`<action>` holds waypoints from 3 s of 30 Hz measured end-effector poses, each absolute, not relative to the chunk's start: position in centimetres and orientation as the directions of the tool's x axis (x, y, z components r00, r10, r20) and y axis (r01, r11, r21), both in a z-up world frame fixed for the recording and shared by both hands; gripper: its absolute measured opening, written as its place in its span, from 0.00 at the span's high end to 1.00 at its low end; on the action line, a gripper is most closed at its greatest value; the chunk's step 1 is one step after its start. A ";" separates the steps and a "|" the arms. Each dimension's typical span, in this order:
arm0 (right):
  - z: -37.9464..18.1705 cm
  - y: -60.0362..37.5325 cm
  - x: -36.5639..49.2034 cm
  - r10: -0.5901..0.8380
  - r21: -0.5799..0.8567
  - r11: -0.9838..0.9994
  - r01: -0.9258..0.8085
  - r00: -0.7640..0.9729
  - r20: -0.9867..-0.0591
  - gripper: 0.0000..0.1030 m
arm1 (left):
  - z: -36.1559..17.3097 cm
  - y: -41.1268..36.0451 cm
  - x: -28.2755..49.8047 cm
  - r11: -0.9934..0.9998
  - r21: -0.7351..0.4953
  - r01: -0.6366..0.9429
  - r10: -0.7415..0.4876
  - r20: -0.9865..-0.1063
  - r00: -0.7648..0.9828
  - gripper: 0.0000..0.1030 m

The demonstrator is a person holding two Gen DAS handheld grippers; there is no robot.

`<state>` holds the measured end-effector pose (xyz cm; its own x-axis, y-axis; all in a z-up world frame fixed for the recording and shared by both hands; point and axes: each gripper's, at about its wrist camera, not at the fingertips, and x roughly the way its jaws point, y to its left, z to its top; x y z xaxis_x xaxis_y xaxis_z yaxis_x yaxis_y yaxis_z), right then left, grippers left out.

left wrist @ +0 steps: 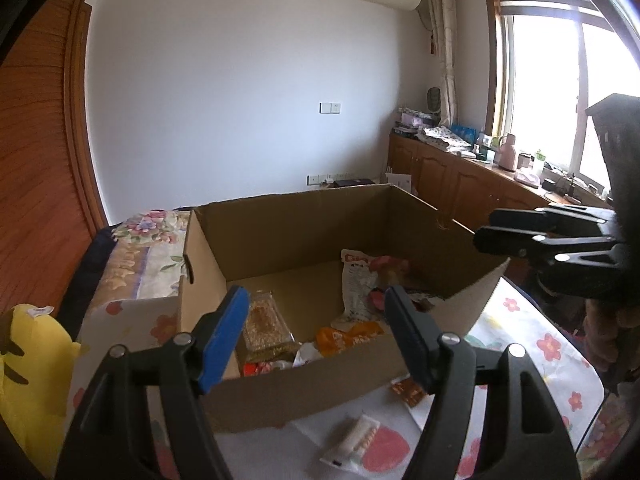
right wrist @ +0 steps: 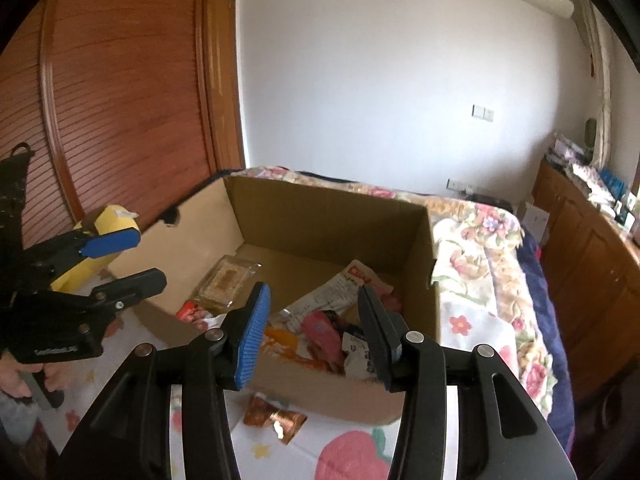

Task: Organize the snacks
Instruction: 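Move both open tools back toward the remaining snacks beside the box, then grasp the white wrapped bar with the left tool while the right tool grasps the copper-foil candy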

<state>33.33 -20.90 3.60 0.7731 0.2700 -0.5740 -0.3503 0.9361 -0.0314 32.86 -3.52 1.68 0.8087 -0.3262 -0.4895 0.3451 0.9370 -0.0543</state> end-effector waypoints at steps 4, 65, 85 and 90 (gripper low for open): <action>4.0 -21.3 31.1 0.274 -0.023 0.937 -0.348 0.775 -0.570 0.55 | 1.8 -3.2 31.4 0.937 -0.050 0.347 -0.325 -0.492 0.807 0.31; -9.2 -20.4 27.4 0.252 0.042 0.946 -0.320 0.650 -0.717 0.53 | -10.0 -8.6 30.9 0.885 0.001 0.466 -0.289 -0.783 0.551 0.66; -9.7 -19.7 32.7 0.263 0.102 0.949 -0.297 0.575 -0.775 0.54 | -9.0 -5.3 29.2 0.897 -0.032 0.440 -0.325 -0.723 0.609 0.80; -10.0 -19.1 33.4 0.268 0.114 0.948 -0.296 0.554 -0.788 0.54 | -8.7 -4.9 28.9 0.901 -0.027 0.434 -0.323 -0.710 0.626 0.80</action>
<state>33.39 -19.10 -10.02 0.5541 0.2678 -0.7882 -0.2959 0.9484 0.1141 28.92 -4.94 -8.68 0.6260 -0.3225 -0.7100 0.4337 0.9006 -0.0267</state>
